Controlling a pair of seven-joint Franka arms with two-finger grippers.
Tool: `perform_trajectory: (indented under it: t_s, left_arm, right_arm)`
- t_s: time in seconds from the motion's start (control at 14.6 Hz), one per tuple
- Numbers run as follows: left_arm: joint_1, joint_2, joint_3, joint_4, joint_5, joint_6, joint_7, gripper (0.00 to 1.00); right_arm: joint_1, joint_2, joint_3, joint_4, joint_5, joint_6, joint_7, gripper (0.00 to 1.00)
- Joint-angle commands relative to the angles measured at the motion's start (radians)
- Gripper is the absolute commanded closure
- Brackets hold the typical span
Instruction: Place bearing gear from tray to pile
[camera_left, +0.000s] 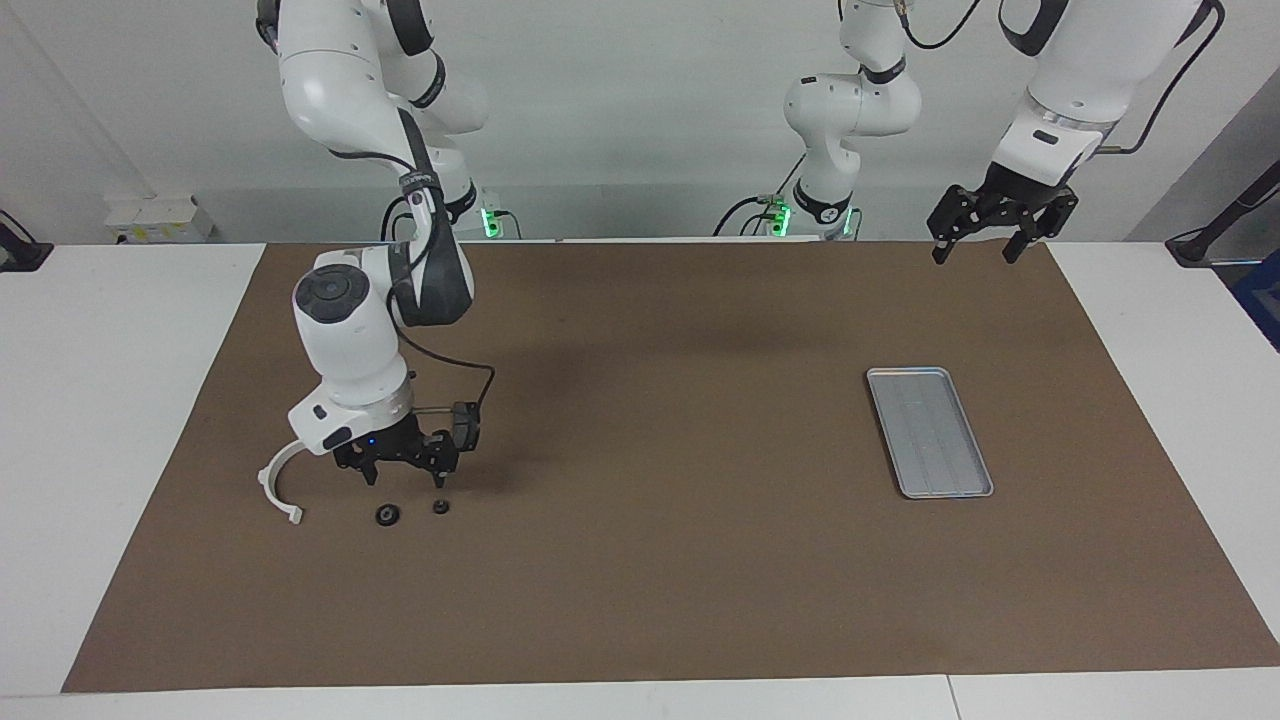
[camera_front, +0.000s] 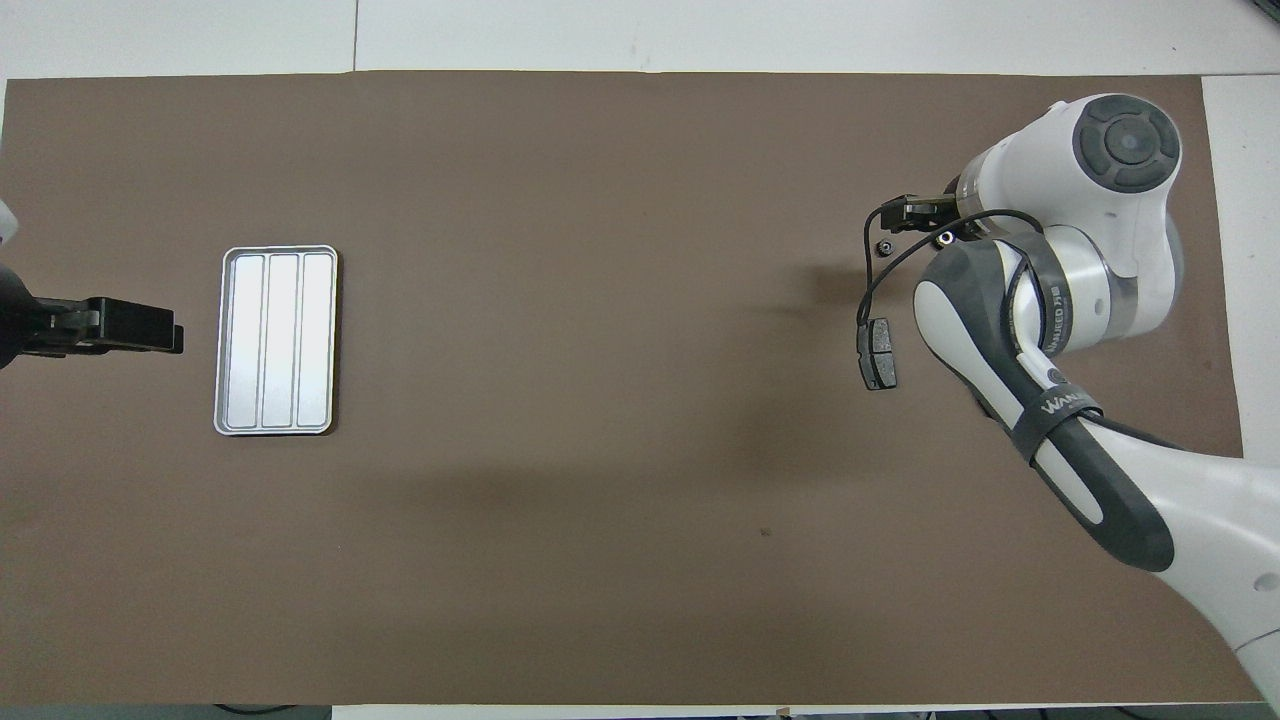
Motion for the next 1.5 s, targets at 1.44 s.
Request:
perform_trajectory:
  t_s: [1.44]
  left_arm:
    - [-0.003, -0.032, 0.004, -0.036, 0.004, 0.015, -0.005, 0.0]
  right_arm:
    - [-0.035, -0.539, 0.028, 0.01, 0.22, -0.705, -0.254, 0.0]
